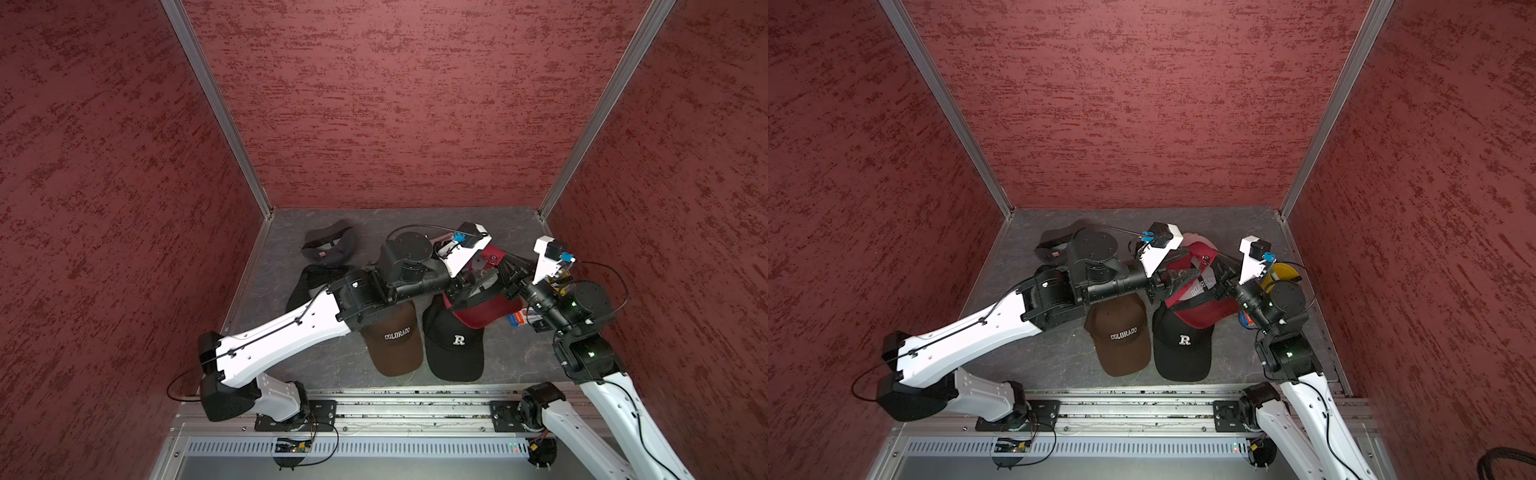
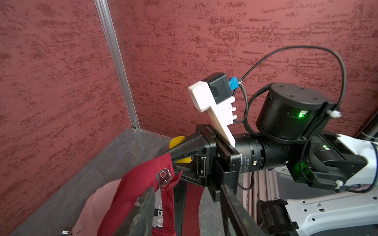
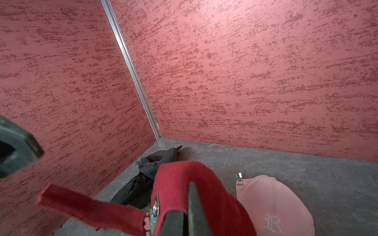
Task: Open the adjustable buckle of the baseball cap
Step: Open the adjustable buckle on the baseball cap.
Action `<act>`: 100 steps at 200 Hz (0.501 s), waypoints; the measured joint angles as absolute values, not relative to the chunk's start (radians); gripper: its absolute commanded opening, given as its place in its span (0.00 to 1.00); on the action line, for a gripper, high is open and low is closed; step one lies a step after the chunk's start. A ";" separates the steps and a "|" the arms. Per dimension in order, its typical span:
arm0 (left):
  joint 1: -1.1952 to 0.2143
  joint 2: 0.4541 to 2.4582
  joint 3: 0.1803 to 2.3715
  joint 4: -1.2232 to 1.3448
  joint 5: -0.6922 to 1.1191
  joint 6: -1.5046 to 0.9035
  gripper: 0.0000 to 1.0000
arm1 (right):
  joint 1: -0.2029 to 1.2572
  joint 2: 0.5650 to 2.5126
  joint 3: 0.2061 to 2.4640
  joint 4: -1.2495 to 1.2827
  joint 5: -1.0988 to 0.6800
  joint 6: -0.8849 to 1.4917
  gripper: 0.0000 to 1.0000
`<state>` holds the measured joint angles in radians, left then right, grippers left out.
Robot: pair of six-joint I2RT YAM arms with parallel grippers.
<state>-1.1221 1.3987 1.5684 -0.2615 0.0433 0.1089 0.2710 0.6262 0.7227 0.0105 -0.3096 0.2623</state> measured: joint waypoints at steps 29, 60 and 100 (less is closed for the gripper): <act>-1.120 1.352 1.519 -0.234 0.028 0.105 0.45 | 0.271 0.634 0.725 0.010 -0.313 0.262 0.00; -1.102 1.388 1.492 -0.227 0.046 0.090 0.45 | 0.271 0.647 0.731 0.010 -0.326 0.262 0.00; -1.086 1.469 1.480 -0.228 0.063 0.072 0.47 | 0.271 0.650 0.742 0.007 -0.342 0.262 0.00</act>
